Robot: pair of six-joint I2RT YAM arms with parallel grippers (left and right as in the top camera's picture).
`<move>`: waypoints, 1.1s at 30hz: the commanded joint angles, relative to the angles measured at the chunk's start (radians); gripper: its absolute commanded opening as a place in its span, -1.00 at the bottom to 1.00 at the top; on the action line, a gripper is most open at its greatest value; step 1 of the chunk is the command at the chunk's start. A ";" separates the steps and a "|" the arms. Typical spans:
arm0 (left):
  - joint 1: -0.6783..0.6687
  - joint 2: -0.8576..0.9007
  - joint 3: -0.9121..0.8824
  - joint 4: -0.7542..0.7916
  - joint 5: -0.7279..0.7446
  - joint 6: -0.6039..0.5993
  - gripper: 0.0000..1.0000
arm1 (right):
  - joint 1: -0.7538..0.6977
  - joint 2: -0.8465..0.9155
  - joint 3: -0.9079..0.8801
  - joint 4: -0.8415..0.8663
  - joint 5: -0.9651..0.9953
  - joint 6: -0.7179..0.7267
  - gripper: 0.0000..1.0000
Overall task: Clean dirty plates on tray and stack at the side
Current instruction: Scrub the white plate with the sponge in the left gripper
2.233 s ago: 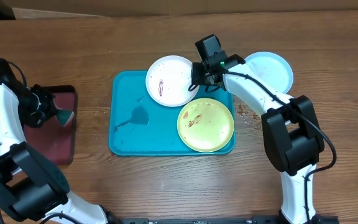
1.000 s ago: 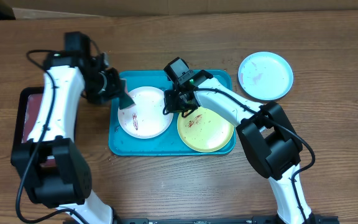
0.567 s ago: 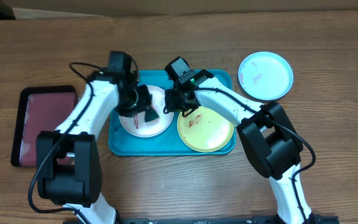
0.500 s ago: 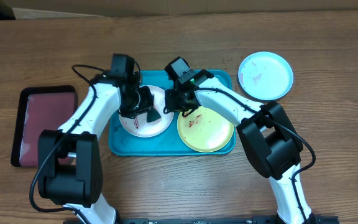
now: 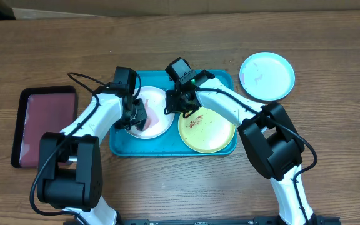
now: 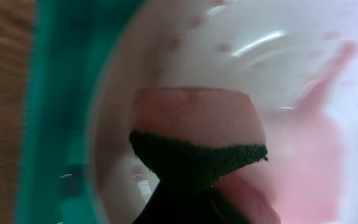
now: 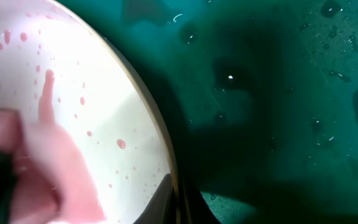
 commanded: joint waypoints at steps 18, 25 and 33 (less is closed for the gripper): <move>0.051 0.040 0.351 -0.105 0.353 0.066 -0.92 | -0.008 0.003 0.016 -0.005 0.026 0.004 -0.93; 0.022 0.122 0.251 -0.035 0.356 0.059 -0.92 | -0.008 0.003 0.016 0.001 0.026 0.003 -0.93; 0.043 0.217 0.245 -0.154 0.047 0.042 -0.92 | -0.008 0.003 0.016 -0.007 0.026 0.000 -0.93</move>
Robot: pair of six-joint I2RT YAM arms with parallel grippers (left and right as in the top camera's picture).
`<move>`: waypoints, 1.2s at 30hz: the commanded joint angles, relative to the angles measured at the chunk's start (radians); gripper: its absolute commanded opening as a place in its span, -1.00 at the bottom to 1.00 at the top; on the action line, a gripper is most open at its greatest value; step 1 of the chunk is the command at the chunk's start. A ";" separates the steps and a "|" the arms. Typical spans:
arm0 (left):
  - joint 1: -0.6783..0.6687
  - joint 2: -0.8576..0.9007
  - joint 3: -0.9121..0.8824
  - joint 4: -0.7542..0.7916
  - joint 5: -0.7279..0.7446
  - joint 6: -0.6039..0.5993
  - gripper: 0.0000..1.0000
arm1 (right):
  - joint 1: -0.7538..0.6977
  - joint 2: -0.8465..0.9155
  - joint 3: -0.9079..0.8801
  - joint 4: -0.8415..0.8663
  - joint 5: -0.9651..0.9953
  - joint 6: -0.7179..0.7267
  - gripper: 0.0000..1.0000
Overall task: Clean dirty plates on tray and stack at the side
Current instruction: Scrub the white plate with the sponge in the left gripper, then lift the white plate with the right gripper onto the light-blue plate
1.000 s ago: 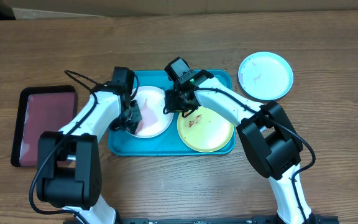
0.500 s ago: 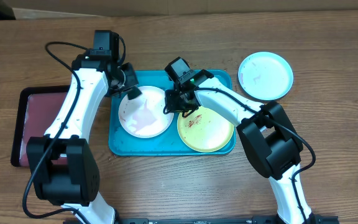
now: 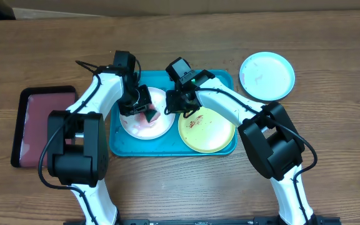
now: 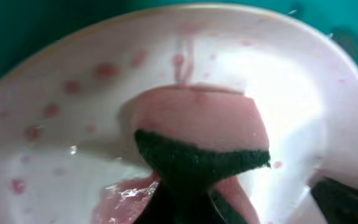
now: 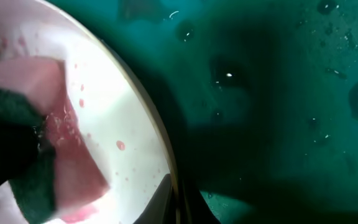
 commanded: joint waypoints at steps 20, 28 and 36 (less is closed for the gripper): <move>0.421 -0.404 0.162 -0.275 -0.393 -0.231 -0.92 | -0.004 -0.183 0.074 -0.015 0.112 -0.207 -0.93; 0.694 -0.344 0.120 -0.279 -0.212 -0.232 -0.92 | 0.101 -0.338 0.123 0.004 0.592 -0.551 -0.93; 0.769 -0.188 0.116 -0.224 -0.171 -0.231 -0.92 | 0.304 -0.389 0.123 0.194 1.062 -0.959 -0.93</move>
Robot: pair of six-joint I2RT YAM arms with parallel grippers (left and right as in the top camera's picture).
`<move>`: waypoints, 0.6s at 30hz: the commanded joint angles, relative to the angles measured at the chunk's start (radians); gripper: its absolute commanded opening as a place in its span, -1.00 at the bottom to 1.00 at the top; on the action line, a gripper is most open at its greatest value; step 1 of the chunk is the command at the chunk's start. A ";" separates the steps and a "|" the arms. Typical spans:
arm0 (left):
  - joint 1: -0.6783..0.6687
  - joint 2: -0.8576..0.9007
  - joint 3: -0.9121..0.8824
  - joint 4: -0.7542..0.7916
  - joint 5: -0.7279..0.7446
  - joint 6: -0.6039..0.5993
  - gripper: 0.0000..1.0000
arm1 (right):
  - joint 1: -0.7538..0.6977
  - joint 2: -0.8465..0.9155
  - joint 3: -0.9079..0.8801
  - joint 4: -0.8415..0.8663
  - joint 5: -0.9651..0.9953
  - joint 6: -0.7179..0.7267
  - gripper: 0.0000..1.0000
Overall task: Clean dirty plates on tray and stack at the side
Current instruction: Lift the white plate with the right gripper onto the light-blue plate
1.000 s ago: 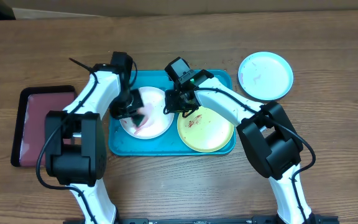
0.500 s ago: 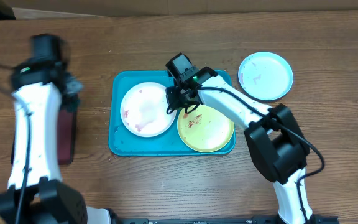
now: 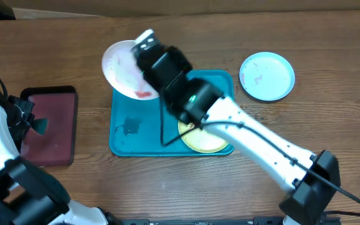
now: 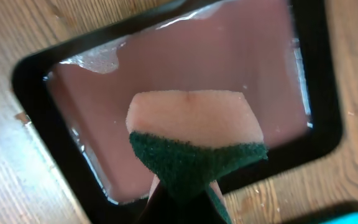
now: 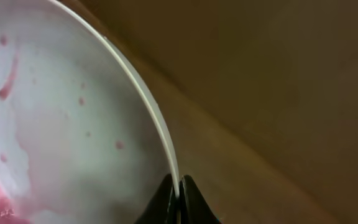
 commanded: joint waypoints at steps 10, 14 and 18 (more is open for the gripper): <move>0.012 0.171 -0.011 0.040 0.039 0.010 -0.91 | 0.215 -0.016 0.016 0.285 0.544 -0.706 -0.93; 0.012 0.175 -0.011 0.039 0.039 0.016 -0.91 | 0.218 -0.016 0.016 0.325 0.544 -0.711 -0.93; 0.012 0.175 -0.011 0.035 0.040 0.029 -0.91 | 0.203 -0.016 0.016 0.324 0.544 -0.652 -0.93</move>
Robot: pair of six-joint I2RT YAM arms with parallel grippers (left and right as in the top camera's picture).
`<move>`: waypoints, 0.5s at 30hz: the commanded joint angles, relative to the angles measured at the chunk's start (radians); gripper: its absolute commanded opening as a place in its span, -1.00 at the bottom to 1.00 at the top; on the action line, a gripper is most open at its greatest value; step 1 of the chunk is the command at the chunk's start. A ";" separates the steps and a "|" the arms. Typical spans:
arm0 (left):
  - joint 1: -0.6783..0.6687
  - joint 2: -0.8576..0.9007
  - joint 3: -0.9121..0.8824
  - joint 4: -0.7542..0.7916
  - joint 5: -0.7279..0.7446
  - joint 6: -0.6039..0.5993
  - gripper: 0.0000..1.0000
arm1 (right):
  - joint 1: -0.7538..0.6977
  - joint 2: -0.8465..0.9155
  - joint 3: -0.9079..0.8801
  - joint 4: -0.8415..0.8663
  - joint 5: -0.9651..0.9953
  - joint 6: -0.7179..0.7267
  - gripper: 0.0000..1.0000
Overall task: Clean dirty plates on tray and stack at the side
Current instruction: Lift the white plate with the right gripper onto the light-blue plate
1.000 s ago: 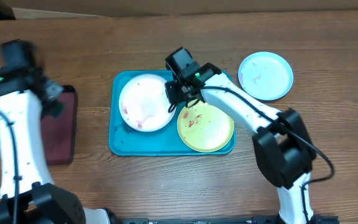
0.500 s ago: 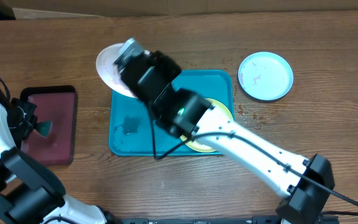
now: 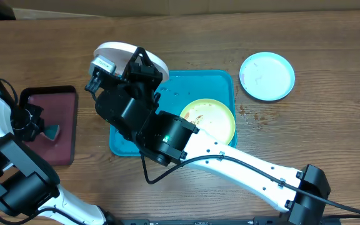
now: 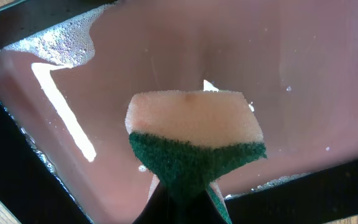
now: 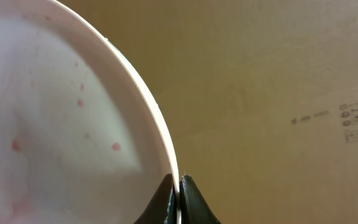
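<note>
My right gripper (image 5: 179, 186) is shut on the rim of the white plate (image 5: 61, 124), which still carries pink spots. The right arm is raised high toward the camera, with the white plate (image 3: 120, 51) showing beyond it at the tray's far left. My left gripper (image 4: 182, 193) is shut on a pink and green sponge (image 4: 194, 134), held over the pink water of the black basin (image 3: 67, 95). A yellow plate (image 3: 211, 119) with reddish smears lies on the teal tray (image 3: 217, 81). A light blue plate (image 3: 267, 75) rests on the table to the right.
The raised right arm (image 3: 149, 119) covers the tray's left half and some of the table in the overhead view. The black basin holds foamy pink water (image 4: 291, 74). Brown wooden table (image 3: 330, 125) lies all around.
The right arm has risen higher with the white plate, now tilted toward a tan wall. The sponge sits closer over the basin's water, which fills the left wrist view.
First my left gripper rubbed the sponge on the white plate in the tray while my right gripper held its rim. Then the sponge was at the plate's other side. Later the plate was lifted off the tray and the sponge was over the basin, as now.
</note>
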 commanded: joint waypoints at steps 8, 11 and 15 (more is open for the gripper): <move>0.003 0.010 -0.001 -0.008 0.014 0.020 -0.91 | -0.141 -0.018 0.016 -0.119 -0.032 0.467 -0.93; 0.003 0.010 -0.001 -0.008 0.015 0.020 -0.92 | -0.225 -0.018 0.016 -0.284 -0.251 0.742 -0.93; 0.003 0.010 -0.001 -0.008 0.015 0.020 -0.92 | -0.393 -0.018 0.016 -0.449 -0.670 1.009 -0.93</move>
